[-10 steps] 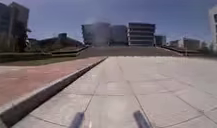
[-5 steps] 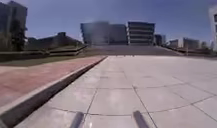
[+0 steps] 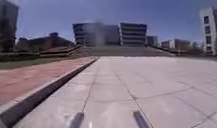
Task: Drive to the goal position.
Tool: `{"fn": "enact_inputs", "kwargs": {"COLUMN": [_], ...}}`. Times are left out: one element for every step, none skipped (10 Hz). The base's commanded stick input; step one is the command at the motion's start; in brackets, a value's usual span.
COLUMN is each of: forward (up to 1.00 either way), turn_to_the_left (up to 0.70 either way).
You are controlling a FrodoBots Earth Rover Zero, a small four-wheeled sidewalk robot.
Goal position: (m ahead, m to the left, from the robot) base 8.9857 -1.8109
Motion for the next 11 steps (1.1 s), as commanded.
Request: {"fn": "enact_inputs", "kwargs": {"forward": [1.0,1.0,1.0,1.0,1.0,1.0,1.0,1.0,1.0,1.0,1.0], "turn_to_the_left": [-0.27,-0.21,0.0,0.0,0.0,0.0,0.0,0.0,0.0,0.0,0.0]}}
